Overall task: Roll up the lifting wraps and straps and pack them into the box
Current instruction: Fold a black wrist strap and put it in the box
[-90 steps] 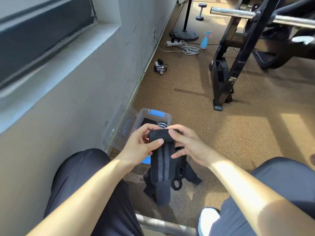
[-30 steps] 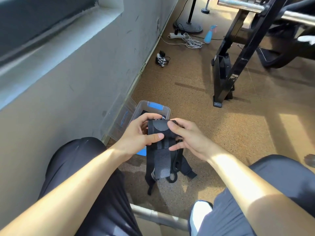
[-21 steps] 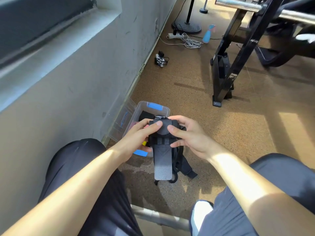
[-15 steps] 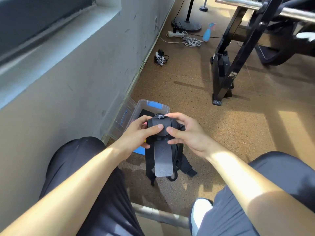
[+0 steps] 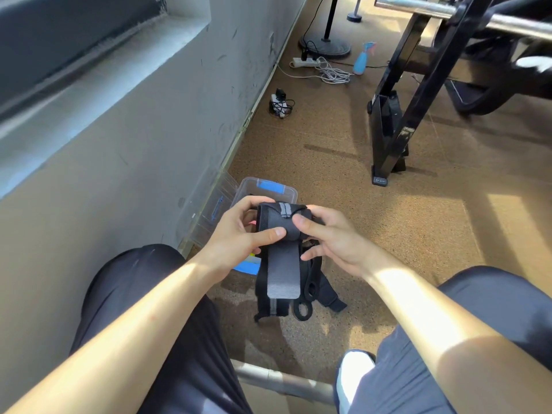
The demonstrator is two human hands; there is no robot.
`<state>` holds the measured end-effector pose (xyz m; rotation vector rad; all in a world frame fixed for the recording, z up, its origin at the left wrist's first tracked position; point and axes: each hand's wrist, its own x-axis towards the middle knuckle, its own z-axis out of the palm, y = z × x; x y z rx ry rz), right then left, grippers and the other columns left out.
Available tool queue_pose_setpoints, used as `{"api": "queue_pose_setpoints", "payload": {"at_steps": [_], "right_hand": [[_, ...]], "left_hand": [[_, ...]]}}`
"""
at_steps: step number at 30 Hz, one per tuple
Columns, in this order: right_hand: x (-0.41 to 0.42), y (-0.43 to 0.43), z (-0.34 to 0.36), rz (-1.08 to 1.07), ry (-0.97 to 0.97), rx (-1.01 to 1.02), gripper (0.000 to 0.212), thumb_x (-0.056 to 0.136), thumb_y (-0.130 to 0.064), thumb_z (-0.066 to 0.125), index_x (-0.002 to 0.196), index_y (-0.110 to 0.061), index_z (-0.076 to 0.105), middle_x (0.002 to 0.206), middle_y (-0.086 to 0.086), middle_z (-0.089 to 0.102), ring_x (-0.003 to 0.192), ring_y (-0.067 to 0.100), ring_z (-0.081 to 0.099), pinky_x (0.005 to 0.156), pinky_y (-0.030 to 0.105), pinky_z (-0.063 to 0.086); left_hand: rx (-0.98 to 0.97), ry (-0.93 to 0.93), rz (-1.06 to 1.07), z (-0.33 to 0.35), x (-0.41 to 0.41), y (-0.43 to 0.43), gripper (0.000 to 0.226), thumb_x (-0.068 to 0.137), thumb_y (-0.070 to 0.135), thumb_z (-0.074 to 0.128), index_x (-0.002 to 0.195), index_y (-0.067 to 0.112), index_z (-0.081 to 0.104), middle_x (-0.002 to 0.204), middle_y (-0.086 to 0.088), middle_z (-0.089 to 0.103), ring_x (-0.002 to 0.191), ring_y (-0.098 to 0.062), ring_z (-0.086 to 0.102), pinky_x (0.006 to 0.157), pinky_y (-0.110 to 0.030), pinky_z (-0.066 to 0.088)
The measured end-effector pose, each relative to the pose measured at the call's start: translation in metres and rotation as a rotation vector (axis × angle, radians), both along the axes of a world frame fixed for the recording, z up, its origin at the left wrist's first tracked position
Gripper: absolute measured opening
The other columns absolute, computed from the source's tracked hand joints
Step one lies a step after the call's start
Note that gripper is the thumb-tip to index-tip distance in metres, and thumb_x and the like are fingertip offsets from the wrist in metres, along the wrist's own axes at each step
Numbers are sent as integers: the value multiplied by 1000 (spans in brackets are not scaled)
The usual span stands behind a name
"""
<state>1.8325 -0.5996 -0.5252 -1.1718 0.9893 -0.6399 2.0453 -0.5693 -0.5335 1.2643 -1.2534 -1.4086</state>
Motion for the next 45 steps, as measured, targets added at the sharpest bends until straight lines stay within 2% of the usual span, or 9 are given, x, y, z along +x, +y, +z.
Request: {"api": "queue_pose_setpoints", "payload": {"at_steps": [4,9,16,21,26,30,35,40,45], "right_hand": [[-1,-1,1,-39,-45,-40,51,86,-33,75,132,-14,63,125,11,71,111,30,70,66,33,60],[-2,2,-2,-100,-14,-148,47,88,-8,78,131,-20,64,124,10,69,109,26,71,74,36,60],[0,2,0,-42,29,-137,53,87,-7,79,132,-29,61,136,2,59,115,23,68,79,45,63],[-1,1,4,57,-41,78,47,93,-46,67,134,-23,59,127,6,71,113,30,70,84,52,60],[1,0,4,-5,-31,40,42,92,-39,68,127,-16,63,119,7,74,104,26,72,77,42,60],[0,-1,3,-33,-118,36,35,96,-22,67,129,-12,62,124,11,72,106,26,71,72,35,61],[-4,-4,0,-26,-126,-7,47,93,-3,70,136,-13,56,129,17,67,115,33,69,84,45,60],[-2,-2,-3,1,-69,-29,59,88,9,71,134,-26,60,130,13,64,111,30,71,83,42,60],[-2,-2,2,48,-32,29,59,90,-6,74,139,-32,55,133,9,62,116,29,69,78,44,61]], "left_hand": [[125,-24,-109,3,-1,-1,49,81,57,68,126,37,63,121,11,73,111,-12,68,78,-35,57],[227,-36,-121,6,-3,2,87,72,82,67,144,37,51,140,7,62,128,-19,60,71,-26,59],[130,33,-25,9,-2,1,31,93,34,73,123,32,65,114,9,73,108,-12,71,71,-31,57],[35,59,7,6,-1,1,38,88,21,79,121,31,64,114,1,73,104,-15,71,68,-27,56],[-24,39,-9,3,-5,0,48,85,13,81,125,28,60,112,-4,73,95,-12,70,67,-26,56],[56,6,-32,3,-5,0,50,84,29,84,127,37,58,119,6,72,107,-11,70,73,-32,60],[218,34,-119,9,-5,3,52,79,64,65,127,42,61,119,14,73,105,-12,73,71,-30,58],[218,21,-35,9,-6,1,39,89,51,69,123,32,62,115,8,74,106,-16,73,67,-30,56],[151,49,7,6,-3,1,36,87,34,80,120,34,64,120,-1,71,107,-19,72,63,-26,52]]}}
